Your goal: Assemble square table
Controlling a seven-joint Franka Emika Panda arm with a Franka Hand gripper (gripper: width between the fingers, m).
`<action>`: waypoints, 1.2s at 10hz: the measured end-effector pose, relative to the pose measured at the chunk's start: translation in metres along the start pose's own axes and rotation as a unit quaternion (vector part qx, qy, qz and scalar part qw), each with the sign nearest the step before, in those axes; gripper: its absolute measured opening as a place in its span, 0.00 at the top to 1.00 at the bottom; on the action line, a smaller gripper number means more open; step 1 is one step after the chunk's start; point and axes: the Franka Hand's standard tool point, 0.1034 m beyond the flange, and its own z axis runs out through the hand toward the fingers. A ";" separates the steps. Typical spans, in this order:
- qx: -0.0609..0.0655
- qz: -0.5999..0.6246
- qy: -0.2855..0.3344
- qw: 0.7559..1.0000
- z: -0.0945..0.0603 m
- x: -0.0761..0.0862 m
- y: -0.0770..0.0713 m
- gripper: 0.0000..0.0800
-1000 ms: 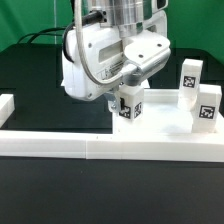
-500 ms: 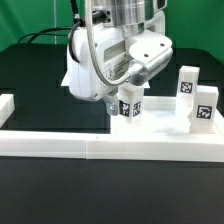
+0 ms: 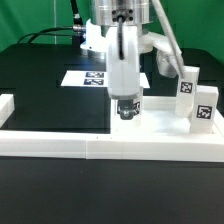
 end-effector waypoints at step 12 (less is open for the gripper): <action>-0.005 -0.260 0.005 0.966 0.001 -0.001 0.001 0.64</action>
Offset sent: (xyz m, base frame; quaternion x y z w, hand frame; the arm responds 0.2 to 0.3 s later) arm -0.0052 0.0173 0.0006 0.0143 -0.0533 -0.2863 0.9566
